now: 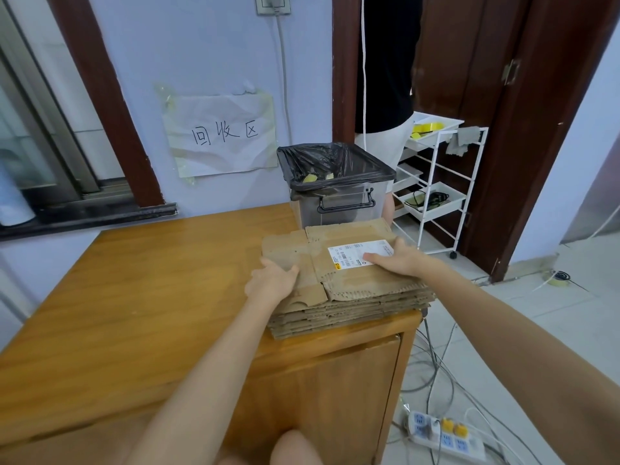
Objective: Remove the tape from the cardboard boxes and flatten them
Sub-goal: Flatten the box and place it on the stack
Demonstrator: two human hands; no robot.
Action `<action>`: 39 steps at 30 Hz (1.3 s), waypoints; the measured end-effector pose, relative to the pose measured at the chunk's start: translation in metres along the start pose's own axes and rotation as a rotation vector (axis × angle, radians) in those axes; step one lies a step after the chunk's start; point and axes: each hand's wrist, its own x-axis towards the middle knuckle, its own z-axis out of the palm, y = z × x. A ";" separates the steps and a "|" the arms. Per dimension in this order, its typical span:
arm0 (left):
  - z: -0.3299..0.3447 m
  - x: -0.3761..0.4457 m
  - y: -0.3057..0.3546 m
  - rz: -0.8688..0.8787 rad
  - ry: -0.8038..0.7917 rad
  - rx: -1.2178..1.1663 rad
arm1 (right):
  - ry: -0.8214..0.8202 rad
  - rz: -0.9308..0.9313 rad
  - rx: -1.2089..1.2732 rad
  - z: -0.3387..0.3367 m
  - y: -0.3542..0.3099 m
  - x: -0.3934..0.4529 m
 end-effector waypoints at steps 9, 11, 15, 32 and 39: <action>0.002 -0.004 0.000 0.038 -0.023 -0.004 | -0.055 -0.043 0.106 -0.005 0.013 -0.001; 0.002 0.000 -0.002 0.035 -0.052 -0.081 | -0.046 -0.045 0.122 -0.004 0.013 -0.003; 0.003 0.007 -0.011 0.047 -0.091 -0.209 | -0.058 -0.031 0.137 -0.002 0.010 -0.006; -0.011 -0.002 -0.039 0.078 -0.185 -0.350 | -0.026 -0.087 0.091 0.009 -0.011 -0.047; -0.036 -0.017 -0.081 0.076 -0.132 -0.295 | -0.050 -0.150 0.037 0.030 -0.047 -0.067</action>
